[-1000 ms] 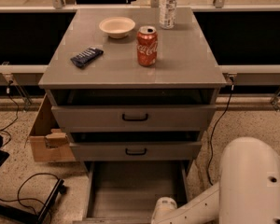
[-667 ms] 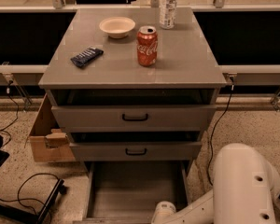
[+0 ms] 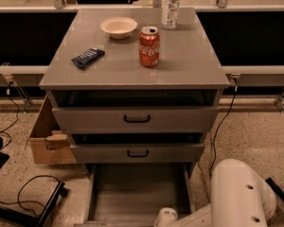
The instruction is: Close bottom drawer
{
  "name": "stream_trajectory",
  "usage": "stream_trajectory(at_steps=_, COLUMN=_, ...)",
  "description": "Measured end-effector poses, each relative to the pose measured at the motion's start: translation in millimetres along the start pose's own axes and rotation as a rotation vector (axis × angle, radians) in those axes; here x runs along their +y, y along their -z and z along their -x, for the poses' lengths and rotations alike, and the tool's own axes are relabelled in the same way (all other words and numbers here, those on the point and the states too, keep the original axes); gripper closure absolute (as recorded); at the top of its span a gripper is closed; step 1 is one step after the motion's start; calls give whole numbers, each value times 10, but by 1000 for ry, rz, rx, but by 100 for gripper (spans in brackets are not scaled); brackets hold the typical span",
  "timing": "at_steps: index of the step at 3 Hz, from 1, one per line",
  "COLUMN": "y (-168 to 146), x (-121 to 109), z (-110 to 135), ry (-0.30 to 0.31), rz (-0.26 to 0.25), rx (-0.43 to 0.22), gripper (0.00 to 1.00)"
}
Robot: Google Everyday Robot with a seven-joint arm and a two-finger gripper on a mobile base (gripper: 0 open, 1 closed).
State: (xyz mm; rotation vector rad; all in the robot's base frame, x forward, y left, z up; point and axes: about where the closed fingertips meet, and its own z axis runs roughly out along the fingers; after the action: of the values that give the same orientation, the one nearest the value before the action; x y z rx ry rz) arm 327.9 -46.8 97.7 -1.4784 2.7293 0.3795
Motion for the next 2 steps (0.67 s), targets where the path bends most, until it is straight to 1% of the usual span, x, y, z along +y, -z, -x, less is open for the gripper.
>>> stream_trajectory(at_steps=1, y=-141, x=-306, z=114, ry=18, rz=-33, rx=-26, gripper=100)
stream_trajectory(at_steps=2, y=-141, x=-304, z=113, ry=18, rz=-33, rx=-26, gripper=100)
